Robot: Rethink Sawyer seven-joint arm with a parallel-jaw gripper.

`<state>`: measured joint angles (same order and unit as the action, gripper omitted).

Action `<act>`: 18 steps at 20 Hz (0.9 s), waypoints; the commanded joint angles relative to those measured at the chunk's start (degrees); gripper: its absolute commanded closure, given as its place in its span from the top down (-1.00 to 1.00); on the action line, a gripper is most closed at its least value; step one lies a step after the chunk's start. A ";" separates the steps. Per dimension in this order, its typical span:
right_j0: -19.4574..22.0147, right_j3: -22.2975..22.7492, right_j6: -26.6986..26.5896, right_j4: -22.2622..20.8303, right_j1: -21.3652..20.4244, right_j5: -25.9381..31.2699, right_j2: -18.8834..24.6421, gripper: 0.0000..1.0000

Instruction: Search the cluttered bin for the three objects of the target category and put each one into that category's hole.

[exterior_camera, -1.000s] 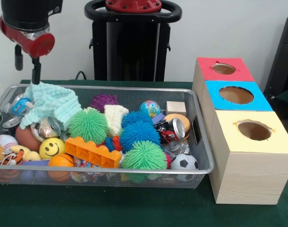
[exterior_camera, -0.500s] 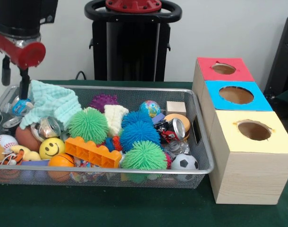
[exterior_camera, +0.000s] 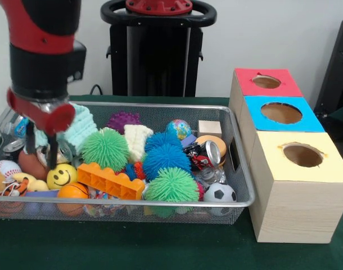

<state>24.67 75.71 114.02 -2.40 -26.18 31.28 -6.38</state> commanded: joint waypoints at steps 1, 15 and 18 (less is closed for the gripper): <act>-0.58 0.90 8.92 3.22 6.66 -6.25 7.01 1.00; -4.23 0.05 10.02 5.93 8.96 -1.62 3.20 1.00; -4.73 0.64 10.66 7.05 8.82 1.67 2.99 1.00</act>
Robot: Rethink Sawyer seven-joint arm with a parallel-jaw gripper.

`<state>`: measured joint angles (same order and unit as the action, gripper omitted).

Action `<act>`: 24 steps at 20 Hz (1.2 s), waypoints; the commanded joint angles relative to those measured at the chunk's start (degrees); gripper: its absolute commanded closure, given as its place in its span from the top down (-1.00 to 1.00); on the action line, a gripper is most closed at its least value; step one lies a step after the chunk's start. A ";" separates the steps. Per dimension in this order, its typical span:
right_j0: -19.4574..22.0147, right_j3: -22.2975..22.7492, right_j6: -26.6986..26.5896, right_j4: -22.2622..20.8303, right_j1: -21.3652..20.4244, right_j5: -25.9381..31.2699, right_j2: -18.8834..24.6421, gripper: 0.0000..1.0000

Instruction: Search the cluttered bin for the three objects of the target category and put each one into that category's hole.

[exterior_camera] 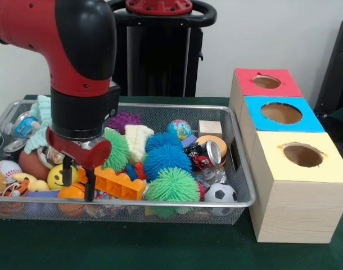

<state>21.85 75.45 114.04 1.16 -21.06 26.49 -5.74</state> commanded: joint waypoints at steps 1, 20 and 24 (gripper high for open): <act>-2.08 1.59 11.12 4.40 3.73 9.32 2.55 1.00; -6.25 8.56 11.44 9.67 5.27 21.17 1.28 1.00; -6.60 9.10 13.03 11.70 6.92 23.24 1.40 1.00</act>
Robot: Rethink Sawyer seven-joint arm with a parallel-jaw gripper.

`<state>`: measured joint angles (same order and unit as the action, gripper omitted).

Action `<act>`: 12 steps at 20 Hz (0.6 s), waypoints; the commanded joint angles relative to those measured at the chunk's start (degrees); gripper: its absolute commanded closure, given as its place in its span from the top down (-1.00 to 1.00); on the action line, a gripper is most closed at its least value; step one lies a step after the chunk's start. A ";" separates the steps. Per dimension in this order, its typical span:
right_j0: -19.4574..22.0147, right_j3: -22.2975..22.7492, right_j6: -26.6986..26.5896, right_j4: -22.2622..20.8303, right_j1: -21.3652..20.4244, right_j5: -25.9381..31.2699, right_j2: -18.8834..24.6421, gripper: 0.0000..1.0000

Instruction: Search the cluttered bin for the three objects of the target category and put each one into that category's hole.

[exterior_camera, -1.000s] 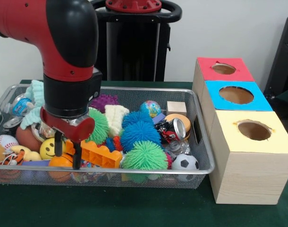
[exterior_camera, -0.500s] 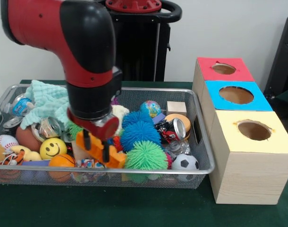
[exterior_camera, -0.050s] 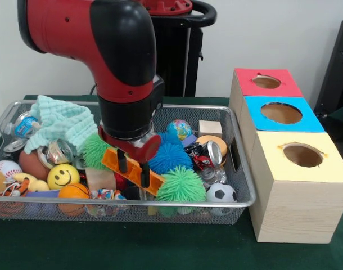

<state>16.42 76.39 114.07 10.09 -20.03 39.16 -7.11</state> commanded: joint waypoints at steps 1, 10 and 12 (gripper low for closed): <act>-1.21 8.30 13.60 3.49 6.13 11.85 2.90 1.00; -2.50 10.72 18.93 9.98 5.52 20.45 2.44 1.00; -2.88 12.21 19.74 11.74 5.14 20.02 2.56 1.00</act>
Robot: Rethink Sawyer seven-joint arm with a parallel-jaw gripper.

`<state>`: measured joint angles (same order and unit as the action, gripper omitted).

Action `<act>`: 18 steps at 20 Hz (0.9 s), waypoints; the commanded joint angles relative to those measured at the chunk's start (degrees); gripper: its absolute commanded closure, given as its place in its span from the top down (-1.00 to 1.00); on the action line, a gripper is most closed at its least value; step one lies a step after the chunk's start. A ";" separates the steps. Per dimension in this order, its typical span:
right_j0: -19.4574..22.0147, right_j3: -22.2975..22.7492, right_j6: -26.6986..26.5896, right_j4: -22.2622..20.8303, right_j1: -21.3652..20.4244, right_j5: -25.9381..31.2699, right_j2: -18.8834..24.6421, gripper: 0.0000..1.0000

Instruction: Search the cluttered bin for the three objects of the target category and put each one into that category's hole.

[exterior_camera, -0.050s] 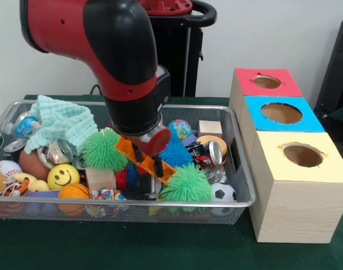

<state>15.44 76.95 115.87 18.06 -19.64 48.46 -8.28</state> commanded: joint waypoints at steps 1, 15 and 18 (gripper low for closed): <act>-2.26 12.35 18.46 4.58 4.56 10.25 3.64 1.00; -8.14 17.80 21.52 12.98 -0.33 -5.07 0.55 1.00; -7.28 10.94 18.24 8.07 0.97 -5.31 -3.35 1.00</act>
<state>8.76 90.09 124.54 28.74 -21.12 48.91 -11.07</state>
